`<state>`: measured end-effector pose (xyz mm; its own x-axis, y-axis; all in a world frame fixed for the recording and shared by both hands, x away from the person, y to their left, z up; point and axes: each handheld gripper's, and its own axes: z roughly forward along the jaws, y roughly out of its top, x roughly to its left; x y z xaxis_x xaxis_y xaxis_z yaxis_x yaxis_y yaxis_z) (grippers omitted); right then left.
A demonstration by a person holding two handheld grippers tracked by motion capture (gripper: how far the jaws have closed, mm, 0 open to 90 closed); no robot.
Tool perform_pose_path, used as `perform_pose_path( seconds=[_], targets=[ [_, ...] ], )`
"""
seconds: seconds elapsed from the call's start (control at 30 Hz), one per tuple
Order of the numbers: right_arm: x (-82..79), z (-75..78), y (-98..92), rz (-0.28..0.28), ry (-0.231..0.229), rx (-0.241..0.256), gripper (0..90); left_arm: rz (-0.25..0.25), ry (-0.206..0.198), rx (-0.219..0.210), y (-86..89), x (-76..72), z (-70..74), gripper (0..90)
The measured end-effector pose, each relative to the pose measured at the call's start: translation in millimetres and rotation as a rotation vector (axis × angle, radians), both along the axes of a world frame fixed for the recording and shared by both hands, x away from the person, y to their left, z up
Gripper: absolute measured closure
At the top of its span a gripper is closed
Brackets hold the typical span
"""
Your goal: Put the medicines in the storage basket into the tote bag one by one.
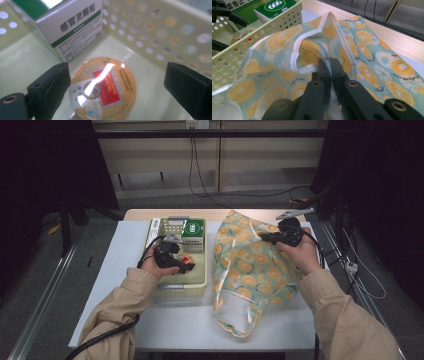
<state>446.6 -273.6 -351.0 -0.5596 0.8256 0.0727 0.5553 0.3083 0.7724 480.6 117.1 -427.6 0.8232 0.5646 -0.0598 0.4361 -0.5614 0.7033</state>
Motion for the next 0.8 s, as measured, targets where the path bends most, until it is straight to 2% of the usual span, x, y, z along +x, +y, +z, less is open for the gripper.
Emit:
perform_pose_path(
  seconds=[0.2, 0.3, 0.33, 0.37, 0.43, 0.47, 0.5, 0.6, 0.67, 0.7, 0.77, 0.8],
  targets=[
    [1.5, -1.8, 1.9, 0.005, 0.005, -0.001, 89.9, -0.019, -0.005, 0.074, -4.6, 3.4, -3.9, 6.9],
    [2.1, -2.8, 3.0, 0.010, 0.006, -0.002, 90.0, 0.001, -0.009, 0.093, -5.6, 5.8, -7.8, 6.9],
    [2.2, -2.8, 3.1, 0.011, 0.005, -0.003, 89.9, 0.007, 0.009, 0.083, -5.9, 6.5, -9.3, 6.9],
    [2.2, -2.7, 3.0, 0.011, 0.005, -0.002, 89.9, 0.000, 0.020, 0.108, -5.3, 7.7, -9.8, 6.9],
    [2.1, -2.4, 2.4, 0.009, 0.002, 0.002, 89.9, 0.019, 0.025, 0.119, -6.1, 8.3, -11.6, 7.0],
    [1.9, -2.4, 2.1, 0.009, 0.005, 0.002, 89.9, 0.004, 0.045, 0.107, -5.4, 9.0, -12.5, 7.6],
    [1.8, -2.4, 1.8, 0.008, 0.005, -0.001, 89.9, 0.005, 0.049, 0.113, -5.5, 9.1, -13.4, 8.2],
    [1.3, -1.8, 1.2, 0.008, 0.002, 0.000, 89.9, 0.006, 0.083, 0.147, -4.8, 9.4, -15.9, 9.0],
    [0.8, -1.5, 1.2, 0.006, 0.001, -0.002, 89.9, 0.017, 0.077, 0.167, -4.0, 8.8, -16.7, 12.1],
    [0.5, -1.4, 1.4, 0.007, 0.002, -0.005, 89.9, 0.025, 0.096, 0.173, -3.7, 8.4, -16.9, 13.2],
    [-0.1, -0.5, 1.7, 0.009, 0.001, -0.008, 89.9, 0.033, 0.108, 0.171, -2.7, 9.0, -16.4, 19.7],
    [-0.5, 0.2, 1.7, 0.006, -0.001, -0.005, 89.9, 0.040, 0.117, 0.170, -2.4, 9.3, -16.1, 19.7]
  ],
)
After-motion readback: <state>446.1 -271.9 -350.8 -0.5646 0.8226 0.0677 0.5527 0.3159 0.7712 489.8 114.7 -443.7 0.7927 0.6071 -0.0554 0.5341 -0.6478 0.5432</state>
